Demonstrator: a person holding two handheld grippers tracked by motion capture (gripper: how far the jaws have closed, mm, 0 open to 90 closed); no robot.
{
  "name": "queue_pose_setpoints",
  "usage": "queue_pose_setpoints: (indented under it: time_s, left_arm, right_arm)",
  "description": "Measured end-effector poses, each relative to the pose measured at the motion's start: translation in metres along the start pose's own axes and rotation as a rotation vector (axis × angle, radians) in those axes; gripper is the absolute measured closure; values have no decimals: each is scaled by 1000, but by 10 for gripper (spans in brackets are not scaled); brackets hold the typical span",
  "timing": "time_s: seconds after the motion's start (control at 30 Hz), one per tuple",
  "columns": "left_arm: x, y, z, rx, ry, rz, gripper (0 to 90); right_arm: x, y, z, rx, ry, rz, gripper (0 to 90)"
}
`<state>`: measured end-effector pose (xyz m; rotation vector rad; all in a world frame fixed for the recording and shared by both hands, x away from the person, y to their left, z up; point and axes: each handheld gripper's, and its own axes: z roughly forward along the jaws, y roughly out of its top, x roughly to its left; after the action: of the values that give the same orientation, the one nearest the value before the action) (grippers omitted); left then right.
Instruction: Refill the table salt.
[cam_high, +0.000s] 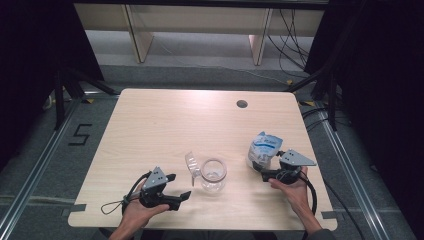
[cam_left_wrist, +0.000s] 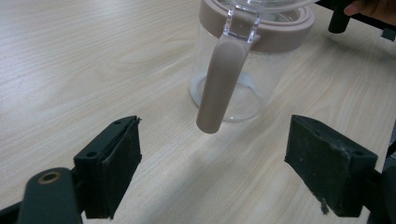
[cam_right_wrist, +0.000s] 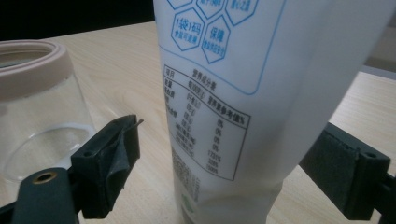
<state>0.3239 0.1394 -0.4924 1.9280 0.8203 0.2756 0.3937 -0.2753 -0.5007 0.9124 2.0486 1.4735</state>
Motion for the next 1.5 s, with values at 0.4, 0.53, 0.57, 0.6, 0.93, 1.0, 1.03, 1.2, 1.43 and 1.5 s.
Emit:
queue_pose_setpoints:
  time_s: [0.4,0.53,0.57,0.6,0.93,1.0,1.03,1.2,1.43,1.5]
  left_arm:
    - [0,1,1,1,3,-1,174]
    - [-1,1,1,3,8,0,174]
    - [-1,1,1,3,10,-2,174]
    - [-1,1,1,2,9,-3,174]
    - [-1,1,1,1,7,-6,174]
    - [-1,1,1,2,0,-2,174]
    - [-1,1,1,2,0,-2,174]
    - [-1,1,1,-1,-2,4,174]
    - [-1,1,2,0,3,5,174]
    - [-1,1,2,4,-8,8,174]
  right_arm:
    - [-3,-3,10,2,-1,41,160]
    - [-4,-3,15,4,-4,35,177]
    - [-5,-3,16,8,-8,36,183]
    - [-6,-3,16,11,-12,9,192]
    - [-5,-5,23,-23,-17,35,237]
    - [-6,-5,24,-42,-11,28,243]
    - [-6,-5,24,-42,-11,28,243]
    - [-9,-6,25,-24,-2,32,252]
    - [-8,-6,27,-46,10,38,260]
    - [-8,-5,28,-46,15,43,263]
